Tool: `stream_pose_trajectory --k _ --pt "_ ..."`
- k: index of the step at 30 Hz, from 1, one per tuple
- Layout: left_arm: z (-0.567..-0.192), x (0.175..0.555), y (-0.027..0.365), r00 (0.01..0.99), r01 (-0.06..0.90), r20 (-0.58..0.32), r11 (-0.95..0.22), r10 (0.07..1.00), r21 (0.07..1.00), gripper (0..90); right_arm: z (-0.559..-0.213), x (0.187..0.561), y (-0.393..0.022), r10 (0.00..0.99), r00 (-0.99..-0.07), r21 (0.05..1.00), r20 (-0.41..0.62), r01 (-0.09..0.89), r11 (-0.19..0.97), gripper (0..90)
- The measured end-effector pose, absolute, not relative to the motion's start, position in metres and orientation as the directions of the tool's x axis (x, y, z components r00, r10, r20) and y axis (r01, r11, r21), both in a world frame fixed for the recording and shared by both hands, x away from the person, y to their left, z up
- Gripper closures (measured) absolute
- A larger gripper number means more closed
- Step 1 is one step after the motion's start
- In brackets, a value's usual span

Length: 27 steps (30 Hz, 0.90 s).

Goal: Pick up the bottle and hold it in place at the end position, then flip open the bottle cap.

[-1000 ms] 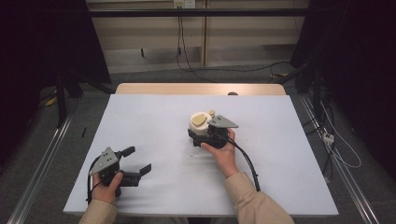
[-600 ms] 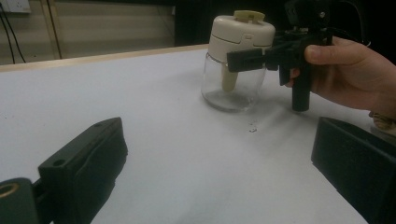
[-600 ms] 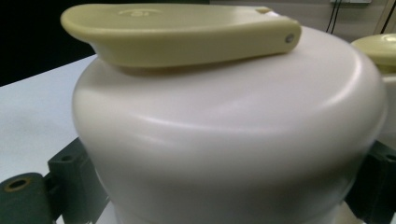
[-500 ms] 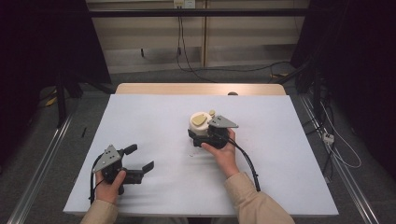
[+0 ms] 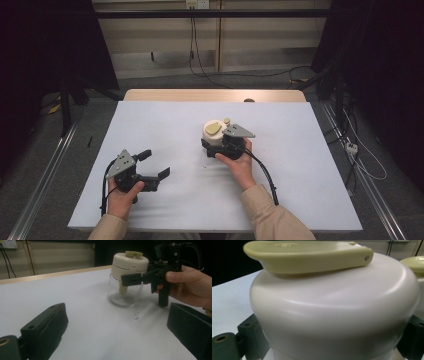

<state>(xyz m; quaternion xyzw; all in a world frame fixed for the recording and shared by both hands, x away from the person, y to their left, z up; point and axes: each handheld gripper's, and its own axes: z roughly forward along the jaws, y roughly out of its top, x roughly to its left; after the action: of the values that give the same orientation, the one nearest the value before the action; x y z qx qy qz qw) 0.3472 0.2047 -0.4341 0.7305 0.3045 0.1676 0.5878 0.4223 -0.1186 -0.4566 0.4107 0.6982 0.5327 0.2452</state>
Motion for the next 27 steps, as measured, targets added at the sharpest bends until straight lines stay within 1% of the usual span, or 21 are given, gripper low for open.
stream_pose_trajectory --k 13,20,27 --pt "-0.429 0.352 0.192 0.751 0.271 -0.122 -0.134 0.649 0.953 2.9 -0.457 0.423 -0.118 0.836 -0.541 0.944 0.097 0.316 0.095 6.3" --pt "-0.425 0.354 0.187 0.737 0.287 -0.143 -0.114 0.660 0.951 3.0 -0.457 0.423 -0.118 0.836 -0.540 0.943 0.098 0.319 0.095 6.2" --pt "-0.420 0.358 0.178 0.745 0.292 -0.149 -0.116 0.650 0.949 3.3 -0.457 0.423 -0.119 0.836 -0.540 0.943 0.100 0.320 0.094 6.2"
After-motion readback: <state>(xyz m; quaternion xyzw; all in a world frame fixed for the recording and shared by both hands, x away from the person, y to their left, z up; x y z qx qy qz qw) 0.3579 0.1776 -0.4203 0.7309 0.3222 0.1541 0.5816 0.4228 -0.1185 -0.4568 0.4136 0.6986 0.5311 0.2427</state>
